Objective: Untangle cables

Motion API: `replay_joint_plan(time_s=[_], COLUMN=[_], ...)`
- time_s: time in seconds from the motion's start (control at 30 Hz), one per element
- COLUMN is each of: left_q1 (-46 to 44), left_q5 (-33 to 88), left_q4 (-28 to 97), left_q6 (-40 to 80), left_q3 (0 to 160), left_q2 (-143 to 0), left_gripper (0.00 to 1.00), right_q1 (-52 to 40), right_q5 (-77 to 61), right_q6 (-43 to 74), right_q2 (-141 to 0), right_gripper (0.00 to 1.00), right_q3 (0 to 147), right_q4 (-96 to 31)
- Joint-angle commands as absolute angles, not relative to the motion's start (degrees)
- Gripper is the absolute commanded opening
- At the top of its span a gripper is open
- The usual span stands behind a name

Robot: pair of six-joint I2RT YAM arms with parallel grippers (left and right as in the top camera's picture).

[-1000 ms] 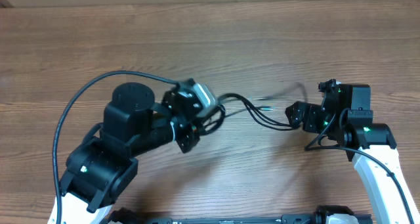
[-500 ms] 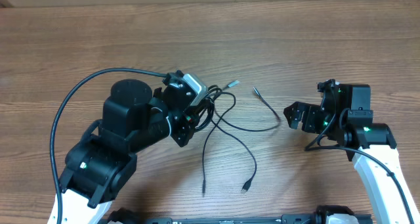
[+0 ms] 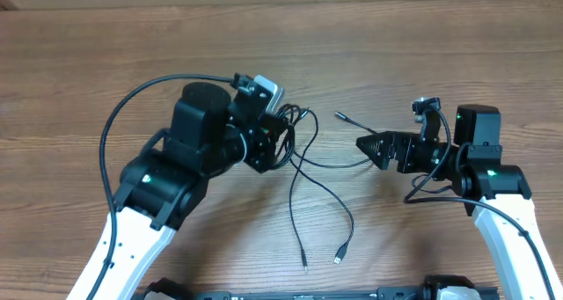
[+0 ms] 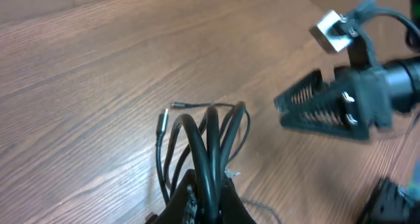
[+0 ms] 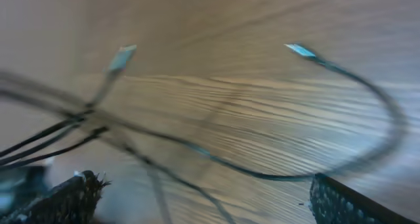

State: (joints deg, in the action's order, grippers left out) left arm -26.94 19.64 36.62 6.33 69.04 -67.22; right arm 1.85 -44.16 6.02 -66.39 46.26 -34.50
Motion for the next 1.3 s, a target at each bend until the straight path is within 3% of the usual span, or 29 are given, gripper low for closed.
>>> replay_joint_plan(time_s=[0.0,0.1,0.4,0.9,0.97,1.03,1.17,1.2,1.27], left_q1=[-26.6,-26.7,-26.8,-33.2,-34.2,-34.5,-34.5,-34.5,-34.5], left_q5=[18.9,21.0,41.6,43.9,41.9,40.9,41.0,41.0,40.9], left_q4=[33.9,31.0,21.9,10.3,10.3,10.3,10.6,10.7,10.6], left_q6=[16.1,21.6,18.2,20.1,20.1,20.2,20.2,20.2,20.2], left_q3=[70.0,70.0,70.0,70.0,70.0,70.0,70.0,70.0,70.0], left_q2=[-69.5,-71.8,-76.8,-79.4,-79.4,-79.4,-79.4,-79.4,-79.4], left_gripper=[0.04,0.05,0.04,0.04,0.04,0.04,0.04,0.04,0.04], right_q1=[2.0,2.0,2.0,1.9,1.9,1.9,2.0,2.0,1.9], right_q5=[-58.7,-67.6,-77.1,-82.2,-82.2,-82.2,-82.2,-82.2,-82.2], right_q6=[6.0,6.0,6.0,6.0,6.0,6.0,6.0,6.0,6.0], right_q2=[-66.6,-66.6,-66.6,-66.6,-66.6,-66.6,-66.6,-66.6,-66.6], right_gripper=[1.0,1.0,1.0,1.0,0.89,0.66,0.4,0.28,0.13], right_q3=[46.6,46.6,46.6,46.6,46.6,46.6,46.6,46.6,46.6], right_q4=[-32.2,-29.8,-26.7,-23.2,-23.2,-23.4,-23.0,-23.0,-23.1])
